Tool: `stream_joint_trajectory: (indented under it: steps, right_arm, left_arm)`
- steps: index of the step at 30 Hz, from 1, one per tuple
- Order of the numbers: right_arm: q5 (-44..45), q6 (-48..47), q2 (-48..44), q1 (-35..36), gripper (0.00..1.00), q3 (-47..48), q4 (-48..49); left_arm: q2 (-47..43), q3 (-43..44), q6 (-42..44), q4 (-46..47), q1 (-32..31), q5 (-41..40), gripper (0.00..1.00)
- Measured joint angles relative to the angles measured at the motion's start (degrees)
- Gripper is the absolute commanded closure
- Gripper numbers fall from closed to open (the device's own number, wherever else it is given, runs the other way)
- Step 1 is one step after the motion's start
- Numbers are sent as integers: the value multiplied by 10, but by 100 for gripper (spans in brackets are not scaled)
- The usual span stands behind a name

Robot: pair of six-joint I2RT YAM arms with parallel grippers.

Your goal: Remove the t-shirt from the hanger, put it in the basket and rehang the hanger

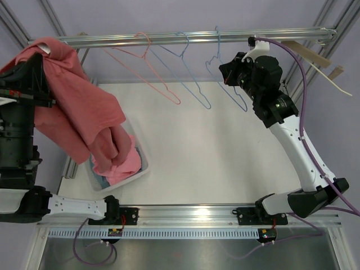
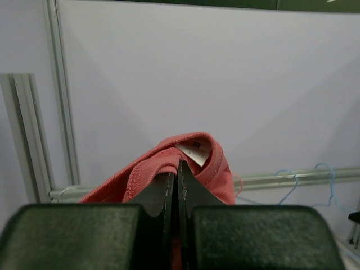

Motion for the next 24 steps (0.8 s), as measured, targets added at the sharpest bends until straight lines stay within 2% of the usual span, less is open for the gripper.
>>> stream_joint_trajectory:
  steps: [5, 8, 10, 13, 17, 21, 24]
  right_arm:
    - [-11, 14, -21, -1, 100, -61, 49]
    - [-11, 19, -39, -1, 100, -88, 76]
    - [-10, 20, -50, -2, 100, -104, 93]
    - [-9, 21, -56, -4, 94, -122, 113]
    - [-9, 21, -61, -5, 90, -134, 125]
    - [-9, 19, -73, -5, 85, -136, 119]
    - [-15, 19, -90, -5, 84, -142, 97]
  left_arm:
    - [-77, -202, 17, 90, 2, -47, 100]
    - [-93, -292, -15, 80, 24, -63, 100]
    - [-101, -335, -62, 42, 58, -66, 100]
    - [-104, -365, -155, -44, 137, -64, 100]
    - [-114, -385, -250, -125, 213, -62, 100]
    - [-120, -387, -296, -171, 284, -86, 100]
    - [-110, -373, -321, -211, 381, -123, 100]
